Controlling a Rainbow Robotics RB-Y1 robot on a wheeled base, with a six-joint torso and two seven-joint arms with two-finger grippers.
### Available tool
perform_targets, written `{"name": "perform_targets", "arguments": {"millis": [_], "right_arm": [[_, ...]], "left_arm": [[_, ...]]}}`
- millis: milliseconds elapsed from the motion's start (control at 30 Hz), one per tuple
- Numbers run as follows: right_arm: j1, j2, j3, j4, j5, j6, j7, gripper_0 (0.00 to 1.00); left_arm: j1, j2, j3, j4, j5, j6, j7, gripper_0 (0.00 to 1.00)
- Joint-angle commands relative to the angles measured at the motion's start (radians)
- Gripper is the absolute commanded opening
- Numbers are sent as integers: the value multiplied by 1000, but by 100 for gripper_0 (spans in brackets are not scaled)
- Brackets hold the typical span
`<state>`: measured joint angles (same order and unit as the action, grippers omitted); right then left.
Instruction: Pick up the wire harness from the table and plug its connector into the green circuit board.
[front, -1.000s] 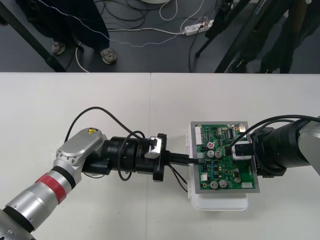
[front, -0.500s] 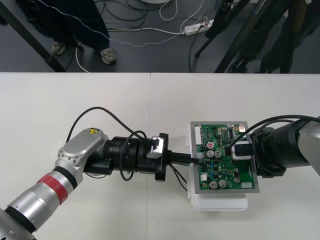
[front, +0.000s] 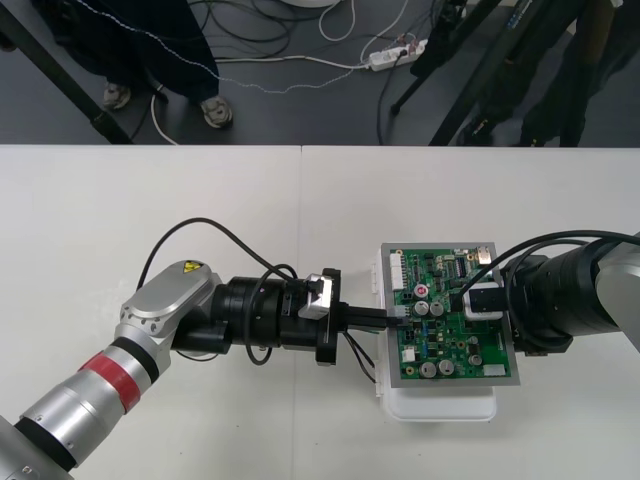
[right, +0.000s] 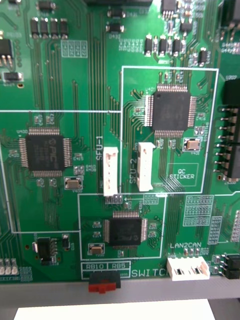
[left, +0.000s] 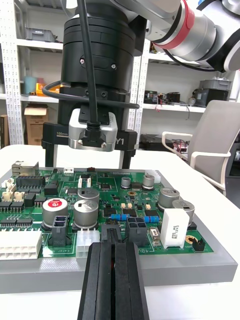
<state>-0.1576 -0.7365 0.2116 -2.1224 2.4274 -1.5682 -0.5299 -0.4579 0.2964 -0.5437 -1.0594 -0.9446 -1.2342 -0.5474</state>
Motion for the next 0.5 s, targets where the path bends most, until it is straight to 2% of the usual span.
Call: {"name": "perform_targets", "arguments": {"millis": [33,400,433,467,500], "right_arm": [[7,22,29,-45,1,-3,-41,100],[7,20,29,-44,7,-3,-39,100],[7,22,28,-44,13,-3,-38,100],[7,22,28,-44,15,-3,-38,100],[7,20,28,-44,21,-3,-36,100]], "left_arm": [[4,-76,-19,-50,6,25,-97,0],[7,-69,-19,-50,4,25,-100,1],[7,-68,-18,-50,6,25,-100,11],[7,-66,-18,-51,6,25,-100,25],[7,-63,-19,-51,9,25,-102,65]]}}
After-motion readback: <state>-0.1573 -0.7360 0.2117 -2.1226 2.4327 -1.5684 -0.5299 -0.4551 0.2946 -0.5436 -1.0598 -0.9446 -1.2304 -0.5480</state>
